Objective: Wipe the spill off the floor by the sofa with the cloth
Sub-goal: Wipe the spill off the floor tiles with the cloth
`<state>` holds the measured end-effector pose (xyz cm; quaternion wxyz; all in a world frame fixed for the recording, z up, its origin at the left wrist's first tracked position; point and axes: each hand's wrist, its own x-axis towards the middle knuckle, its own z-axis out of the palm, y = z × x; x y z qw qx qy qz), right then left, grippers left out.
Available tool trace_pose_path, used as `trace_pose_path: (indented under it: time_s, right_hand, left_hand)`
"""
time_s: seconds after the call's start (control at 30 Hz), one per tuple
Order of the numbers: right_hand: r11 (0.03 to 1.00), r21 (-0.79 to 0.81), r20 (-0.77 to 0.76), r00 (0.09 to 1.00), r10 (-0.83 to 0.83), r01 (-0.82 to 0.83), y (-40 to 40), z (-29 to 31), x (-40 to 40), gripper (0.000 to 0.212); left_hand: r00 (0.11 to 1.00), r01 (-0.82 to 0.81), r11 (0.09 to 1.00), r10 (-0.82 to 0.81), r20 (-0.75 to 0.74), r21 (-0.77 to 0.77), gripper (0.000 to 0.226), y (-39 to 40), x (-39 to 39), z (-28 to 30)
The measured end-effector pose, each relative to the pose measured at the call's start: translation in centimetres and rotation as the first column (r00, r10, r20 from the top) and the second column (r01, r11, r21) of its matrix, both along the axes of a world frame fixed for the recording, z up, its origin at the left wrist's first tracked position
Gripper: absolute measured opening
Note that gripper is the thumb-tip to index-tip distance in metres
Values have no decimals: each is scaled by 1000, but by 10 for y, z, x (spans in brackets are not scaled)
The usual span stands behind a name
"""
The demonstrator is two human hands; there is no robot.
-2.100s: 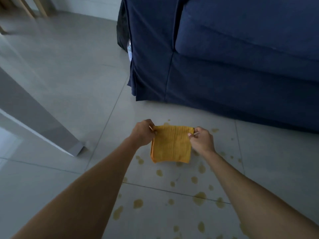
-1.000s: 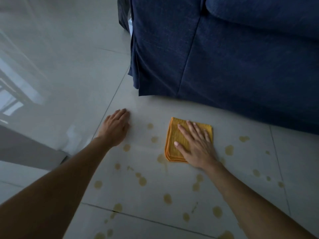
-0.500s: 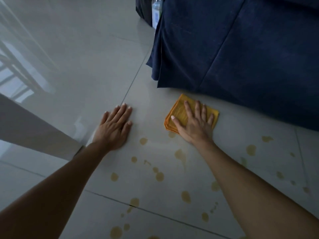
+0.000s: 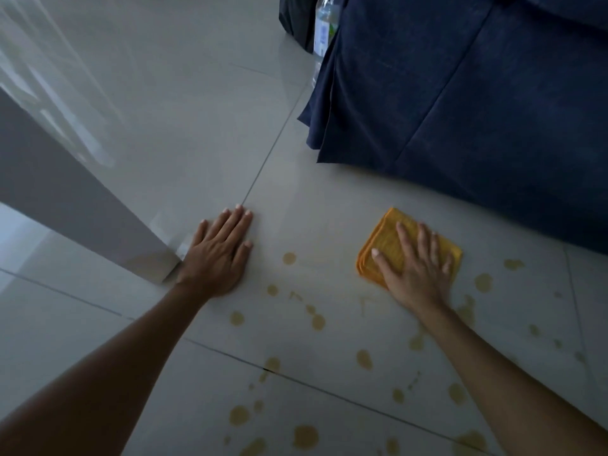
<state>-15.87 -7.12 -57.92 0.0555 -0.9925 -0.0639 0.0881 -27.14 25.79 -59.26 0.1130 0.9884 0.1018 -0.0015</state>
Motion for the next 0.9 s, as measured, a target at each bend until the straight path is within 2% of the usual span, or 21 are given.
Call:
trace_pose_path:
  time_s: [0.07,0.13,0.27,0.37,0.5,0.57,0.73,0.9]
  right_hand:
    - [994,10,-22,994,-104,105,26,0,3,84]
    - [995,22,-38,995,-97,98,56,2,0,84]
    - [992,64,-23,994,109,-107,114,4,-25,82]
    - [963,97,5,967,254,-253,128,1,-55,81]
    - [910,77,55,913,404,-407,90,-1,-87,79]
    - [902,40,40,903,428,-429,56,-2,-94,78]
    - [968,33,23,969,247,-248,14,-1,-85,80]
    - [998,35,-11,999,47,-46,69,-1,-78,82]
  left_hand:
    - [1000,0,1000,0,3,2,64,0,-1,0]
    - [1000,10,1000,-10,7,7,64,1,-7,1]
    - [1000,26,1000,-26,-18,7,65,3,-24,2]
    - [999,25,999,-26,-31,-27,66,2,-39,3]
    - [1000,-1,1000,1,2,-9,61,-4,-62,3]
    - [1000,-14,1000,14,2,-14,60,-6,-76,3]
    - [1000,-13,1000,13,15,16,57,-3,-100,1]
    - [999,-25,1000,25,41,-2,55,-3,-98,0]
